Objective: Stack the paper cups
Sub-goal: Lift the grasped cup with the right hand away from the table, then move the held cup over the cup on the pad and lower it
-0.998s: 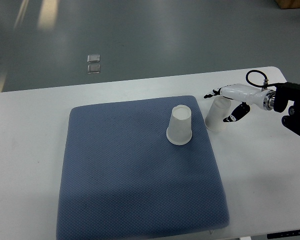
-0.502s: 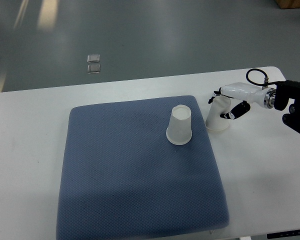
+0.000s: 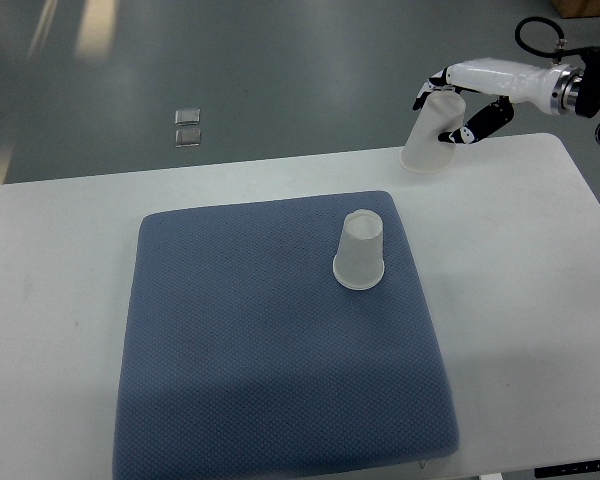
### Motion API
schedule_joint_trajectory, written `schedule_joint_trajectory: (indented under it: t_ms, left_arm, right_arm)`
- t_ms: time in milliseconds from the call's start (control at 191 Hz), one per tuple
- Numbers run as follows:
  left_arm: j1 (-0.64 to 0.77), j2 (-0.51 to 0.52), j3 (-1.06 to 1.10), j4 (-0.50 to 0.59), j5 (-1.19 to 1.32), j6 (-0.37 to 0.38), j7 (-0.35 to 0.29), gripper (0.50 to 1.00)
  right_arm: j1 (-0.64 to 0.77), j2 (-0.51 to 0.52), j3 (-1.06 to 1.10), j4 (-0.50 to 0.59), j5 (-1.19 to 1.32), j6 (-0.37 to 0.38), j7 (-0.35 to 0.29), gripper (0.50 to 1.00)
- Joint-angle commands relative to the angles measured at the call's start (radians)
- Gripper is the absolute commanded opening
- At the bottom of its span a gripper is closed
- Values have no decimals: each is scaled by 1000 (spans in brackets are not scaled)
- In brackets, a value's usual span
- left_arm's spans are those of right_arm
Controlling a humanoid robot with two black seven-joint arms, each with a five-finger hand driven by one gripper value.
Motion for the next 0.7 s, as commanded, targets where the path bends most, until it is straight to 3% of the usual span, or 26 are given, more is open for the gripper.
schedule_joint_trajectory:
  t_ms: [0,314,695]
  left_arm:
    - [0,0,0,0,0,0,0,1000]
    - [0,0,0,0,0,0,0,1000]
    - [0,0,0,0,0,0,0,1000]
  right_arm:
    - [45,-15,0,54,6,39,-4,558]
    - [83,-24,1,235,43,160,-27,562]
    - [82,-9,1,249,50,244,-37,578]
